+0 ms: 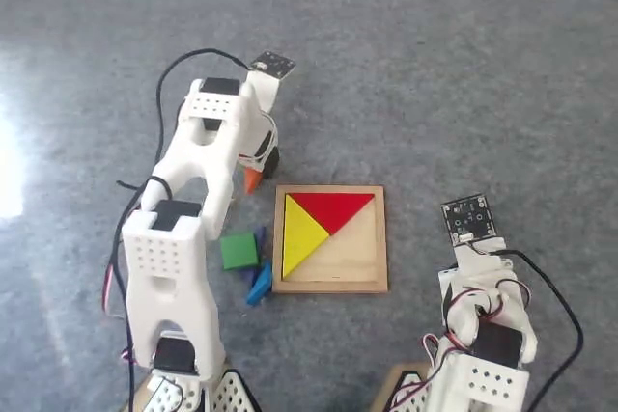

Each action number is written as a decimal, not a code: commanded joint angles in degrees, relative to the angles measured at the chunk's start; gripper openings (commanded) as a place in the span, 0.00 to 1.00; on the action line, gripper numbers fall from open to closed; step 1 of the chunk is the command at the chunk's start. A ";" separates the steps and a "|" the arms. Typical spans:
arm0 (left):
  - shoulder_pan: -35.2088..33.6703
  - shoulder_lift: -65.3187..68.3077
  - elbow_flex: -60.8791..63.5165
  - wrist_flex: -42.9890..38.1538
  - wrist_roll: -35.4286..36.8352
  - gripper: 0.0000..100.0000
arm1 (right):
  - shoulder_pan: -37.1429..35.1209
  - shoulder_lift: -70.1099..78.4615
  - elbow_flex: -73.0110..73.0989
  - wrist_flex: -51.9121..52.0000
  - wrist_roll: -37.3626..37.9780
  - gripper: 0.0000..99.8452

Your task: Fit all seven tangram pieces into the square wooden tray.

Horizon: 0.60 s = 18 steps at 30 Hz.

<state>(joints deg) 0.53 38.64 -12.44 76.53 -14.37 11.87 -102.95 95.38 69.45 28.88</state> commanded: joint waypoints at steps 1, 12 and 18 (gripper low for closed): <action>-0.53 0.97 -2.51 0.79 1.14 0.13 | 0.48 -0.75 1.05 0.22 0.00 0.02; -0.44 -4.13 -2.68 1.58 0.79 0.01 | 0.48 -0.75 1.05 0.22 0.00 0.02; -0.62 -5.98 -1.19 2.46 -0.09 0.02 | 0.48 -0.75 1.05 0.22 0.00 0.02</action>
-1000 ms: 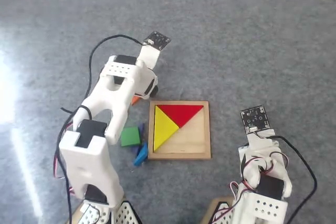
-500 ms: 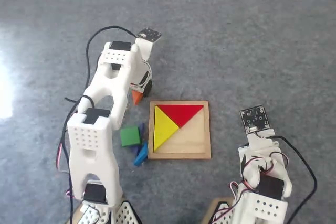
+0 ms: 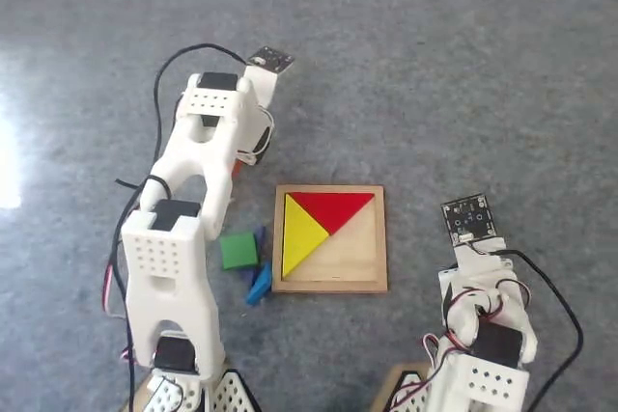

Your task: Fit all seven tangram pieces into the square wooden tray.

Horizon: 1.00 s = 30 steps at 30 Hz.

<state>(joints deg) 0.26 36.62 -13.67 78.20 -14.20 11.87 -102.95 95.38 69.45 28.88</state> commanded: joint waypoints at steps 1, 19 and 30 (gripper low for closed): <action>-0.35 -3.43 0.22 0.79 -0.88 0.02 | 0.48 -0.75 1.05 0.22 0.00 0.02; -10.46 -4.48 0.04 -4.40 -5.19 0.18 | 0.48 -0.75 1.05 0.22 0.00 0.02; -9.93 -6.95 1.45 0.62 15.38 0.18 | 0.40 -0.75 1.05 0.22 0.00 0.02</action>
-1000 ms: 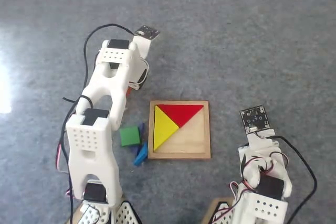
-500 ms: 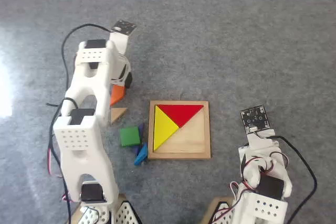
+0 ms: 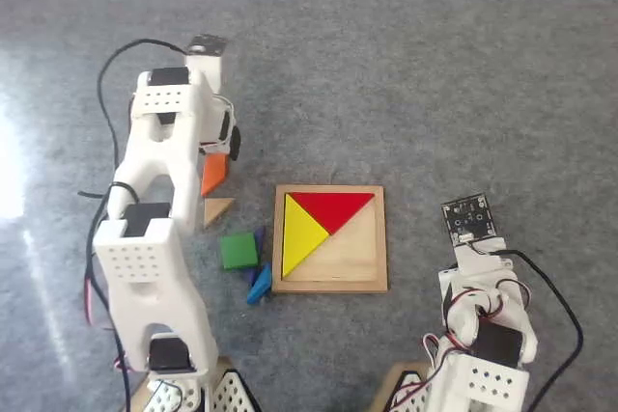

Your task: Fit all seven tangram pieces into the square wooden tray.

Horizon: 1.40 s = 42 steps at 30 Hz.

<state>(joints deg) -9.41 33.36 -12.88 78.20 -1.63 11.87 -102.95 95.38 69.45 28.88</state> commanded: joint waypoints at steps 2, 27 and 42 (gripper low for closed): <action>-0.97 -2.99 1.36 -0.53 4.84 0.18 | 0.40 -0.75 1.05 0.22 0.00 0.02; -1.41 -1.58 -1.01 1.67 1.05 0.01 | 0.40 -0.75 1.05 0.31 0.00 0.02; 29.80 -25.85 10.51 9.85 5.27 0.01 | 0.40 -0.75 1.05 0.22 0.00 0.02</action>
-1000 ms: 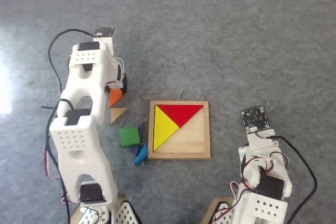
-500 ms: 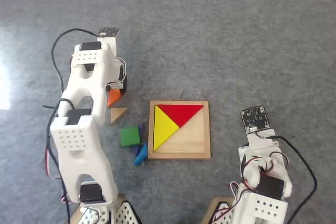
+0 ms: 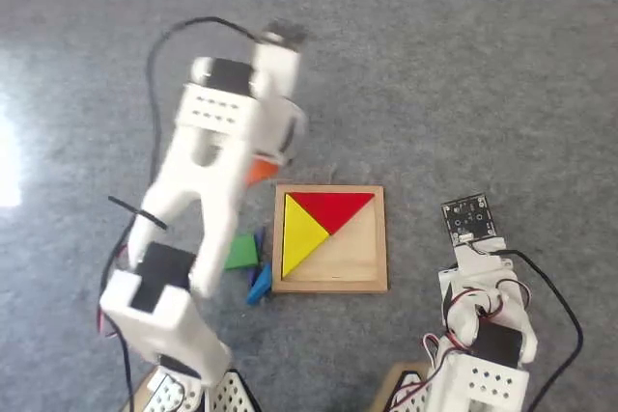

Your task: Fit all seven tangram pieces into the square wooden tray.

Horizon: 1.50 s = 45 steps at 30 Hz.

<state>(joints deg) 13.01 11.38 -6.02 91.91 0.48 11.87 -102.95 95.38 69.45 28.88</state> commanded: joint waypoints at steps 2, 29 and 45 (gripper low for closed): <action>12.31 -3.87 6.73 -7.82 5.54 0.01 | 0.40 -0.75 1.05 0.22 0.00 0.02; 22.33 -3.43 23.78 -31.47 26.20 0.01 | 0.40 -0.75 1.05 0.22 -0.18 0.02; 20.92 1.49 24.31 -36.22 25.93 0.05 | 0.40 -0.75 1.05 0.22 -0.09 0.02</action>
<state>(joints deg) 34.37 12.70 19.21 57.27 25.98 11.87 -102.95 95.38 69.45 28.88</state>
